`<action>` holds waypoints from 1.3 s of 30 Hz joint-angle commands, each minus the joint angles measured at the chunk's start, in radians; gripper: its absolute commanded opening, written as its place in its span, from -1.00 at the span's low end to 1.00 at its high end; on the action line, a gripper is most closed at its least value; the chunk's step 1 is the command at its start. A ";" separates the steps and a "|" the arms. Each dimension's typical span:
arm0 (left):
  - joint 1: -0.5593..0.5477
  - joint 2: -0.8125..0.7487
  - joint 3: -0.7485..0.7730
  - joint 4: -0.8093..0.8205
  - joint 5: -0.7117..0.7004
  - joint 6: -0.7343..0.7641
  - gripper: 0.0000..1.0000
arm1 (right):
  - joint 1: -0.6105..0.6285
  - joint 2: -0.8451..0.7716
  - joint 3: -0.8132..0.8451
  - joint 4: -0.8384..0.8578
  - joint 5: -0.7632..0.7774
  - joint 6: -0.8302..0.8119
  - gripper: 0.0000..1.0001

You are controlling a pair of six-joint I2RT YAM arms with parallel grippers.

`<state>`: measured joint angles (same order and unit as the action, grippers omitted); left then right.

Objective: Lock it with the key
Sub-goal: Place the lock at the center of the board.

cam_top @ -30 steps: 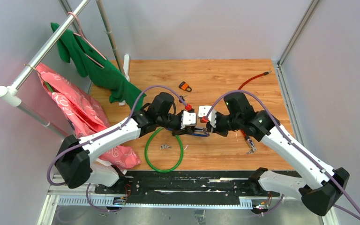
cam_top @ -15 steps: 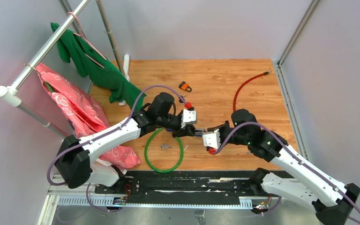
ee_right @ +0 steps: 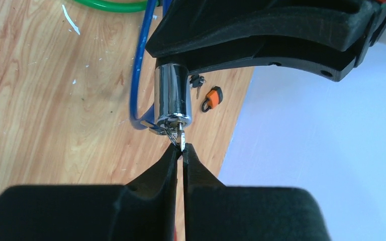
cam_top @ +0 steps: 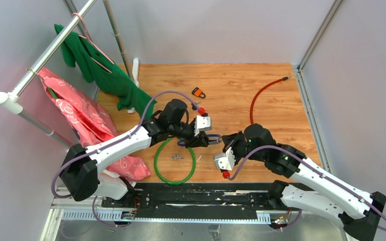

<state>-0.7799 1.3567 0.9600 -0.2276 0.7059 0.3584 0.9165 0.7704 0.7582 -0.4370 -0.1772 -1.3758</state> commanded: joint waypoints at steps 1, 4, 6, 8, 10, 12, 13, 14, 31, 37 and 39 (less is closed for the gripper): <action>0.014 0.010 0.021 0.013 -0.026 -0.019 -1.00 | 0.020 -0.011 0.013 0.046 0.024 0.100 -0.62; 0.019 0.003 0.018 0.018 -0.042 -0.015 -1.00 | 0.014 -0.003 0.039 0.041 0.104 0.300 0.27; 0.022 -0.002 0.016 0.022 -0.050 -0.014 -1.00 | 0.002 -0.022 0.019 0.042 0.123 0.376 0.41; 0.024 -0.004 0.012 0.026 -0.056 -0.013 -1.00 | -0.017 -0.059 -0.013 0.060 0.082 0.458 0.45; 0.024 -0.007 0.011 0.032 -0.064 -0.016 -1.00 | -0.039 -0.108 -0.063 0.121 0.031 0.561 0.46; 0.025 -0.011 0.011 0.044 -0.073 -0.024 -1.00 | -0.046 -0.171 -0.174 0.302 0.045 0.688 0.46; 0.027 -0.013 0.011 0.060 -0.077 -0.033 -1.00 | -0.047 -0.213 -0.249 0.427 0.072 0.732 0.46; 0.029 -0.015 0.014 0.071 -0.079 -0.043 -1.00 | -0.048 -0.230 -0.335 0.563 0.103 0.783 0.46; 0.034 -0.028 0.062 0.086 0.002 -0.278 -1.00 | -0.114 0.584 -0.606 2.020 0.211 0.943 0.34; 0.058 -0.033 0.055 0.158 0.053 -0.379 -1.00 | -0.117 0.590 -0.595 2.017 0.216 0.950 -0.57; 0.059 -0.039 0.057 0.187 0.071 -0.401 -1.00 | -0.117 0.592 -0.595 2.011 0.201 0.947 -0.77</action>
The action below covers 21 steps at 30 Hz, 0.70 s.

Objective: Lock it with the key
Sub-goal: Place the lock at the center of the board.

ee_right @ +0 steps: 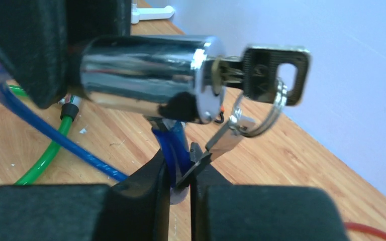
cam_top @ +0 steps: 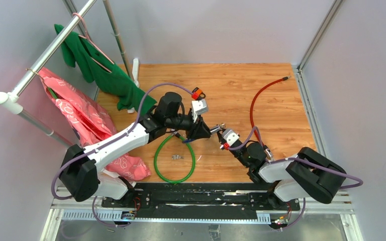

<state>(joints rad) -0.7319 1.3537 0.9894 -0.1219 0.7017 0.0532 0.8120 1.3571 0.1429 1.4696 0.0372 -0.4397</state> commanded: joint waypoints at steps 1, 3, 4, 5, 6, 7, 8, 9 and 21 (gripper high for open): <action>0.011 -0.043 0.028 0.092 0.079 -0.099 -1.00 | -0.013 0.005 0.017 0.102 -0.012 0.010 -0.84; 0.011 -0.053 0.030 0.104 0.080 -0.092 -1.00 | -0.014 0.002 0.006 0.091 0.006 0.010 -0.96; 0.012 -0.059 0.032 0.109 0.080 -0.089 -1.00 | -0.015 0.001 -0.001 0.083 0.013 0.013 -1.00; 0.015 -0.064 0.034 0.116 0.081 -0.093 -1.00 | -0.019 0.000 -0.007 0.077 0.022 0.018 -1.00; 0.018 -0.068 0.034 0.131 0.090 -0.096 -1.00 | -0.023 -0.002 -0.016 0.072 0.026 0.025 -1.00; 0.020 -0.073 0.034 0.150 0.098 -0.096 -1.00 | -0.026 -0.004 -0.024 0.071 0.030 0.032 -1.00; 0.020 -0.077 0.030 0.159 0.104 -0.095 -1.00 | -0.028 -0.009 -0.033 0.069 0.032 0.035 -1.00; 0.020 -0.081 0.031 0.164 0.105 -0.093 -1.00 | -0.031 -0.015 -0.038 0.061 0.032 0.040 -1.00; 0.042 -0.091 0.016 0.083 0.022 0.051 -1.00 | -0.109 -0.515 0.124 -0.896 -0.217 0.152 0.52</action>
<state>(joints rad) -0.7067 1.3014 0.9901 -0.0540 0.7349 0.0257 0.7670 1.0157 0.1581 1.1110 -0.0025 -0.3538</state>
